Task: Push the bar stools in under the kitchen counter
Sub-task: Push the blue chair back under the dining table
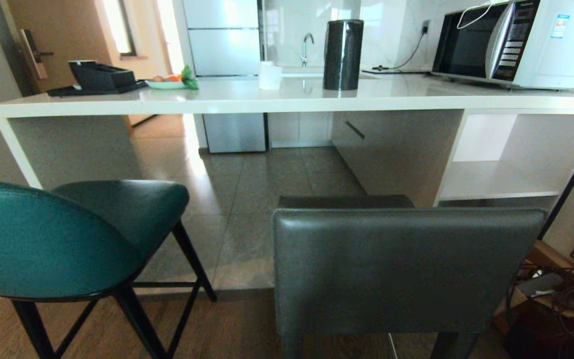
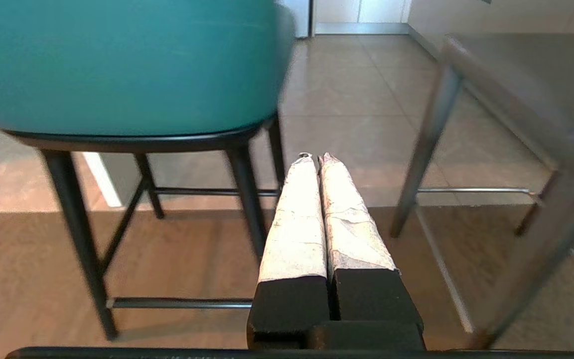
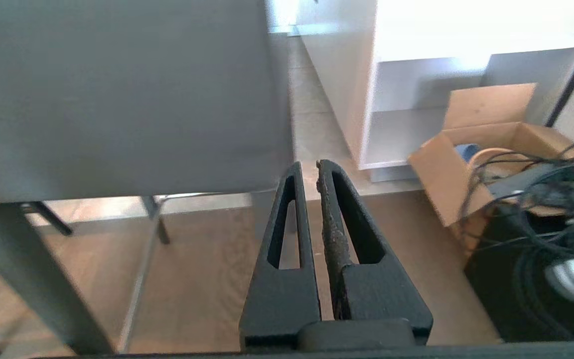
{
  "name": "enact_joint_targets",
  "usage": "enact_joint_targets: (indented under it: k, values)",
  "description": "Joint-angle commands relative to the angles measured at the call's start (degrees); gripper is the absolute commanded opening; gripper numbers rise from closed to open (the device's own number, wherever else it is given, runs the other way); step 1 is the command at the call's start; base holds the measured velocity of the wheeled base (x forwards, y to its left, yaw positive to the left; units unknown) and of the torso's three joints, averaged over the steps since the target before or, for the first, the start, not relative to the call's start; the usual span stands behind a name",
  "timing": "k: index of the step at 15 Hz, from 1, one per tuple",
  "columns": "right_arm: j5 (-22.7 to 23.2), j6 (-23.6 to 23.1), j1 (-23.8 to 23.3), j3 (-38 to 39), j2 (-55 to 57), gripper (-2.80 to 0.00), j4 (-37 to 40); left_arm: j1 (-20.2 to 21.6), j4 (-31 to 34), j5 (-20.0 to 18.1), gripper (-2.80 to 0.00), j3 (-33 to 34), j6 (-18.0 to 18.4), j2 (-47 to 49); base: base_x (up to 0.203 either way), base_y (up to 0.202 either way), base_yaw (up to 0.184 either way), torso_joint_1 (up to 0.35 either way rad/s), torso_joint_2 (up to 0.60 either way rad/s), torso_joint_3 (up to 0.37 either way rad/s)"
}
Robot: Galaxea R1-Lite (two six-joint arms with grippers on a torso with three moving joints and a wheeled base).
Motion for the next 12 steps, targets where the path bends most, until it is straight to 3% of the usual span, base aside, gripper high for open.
enact_joint_targets:
  k: [1, 12]
  values:
    - [0.00, -0.04, 0.04, 0.26, 0.09, -2.80, -0.02, -0.01, 0.00, 0.00, -2.80, 0.26, 0.00, 0.02, 0.000, 0.200, -0.002, 0.007, 0.00, 0.002]
    - [0.00, 0.05, 0.04, 0.26, 0.09, -2.80, -0.02, -0.06, -0.05, 0.00, -2.80, 0.26, 0.09, 0.05, 0.000, 0.199, -0.002, 0.002, 0.00, 0.003]
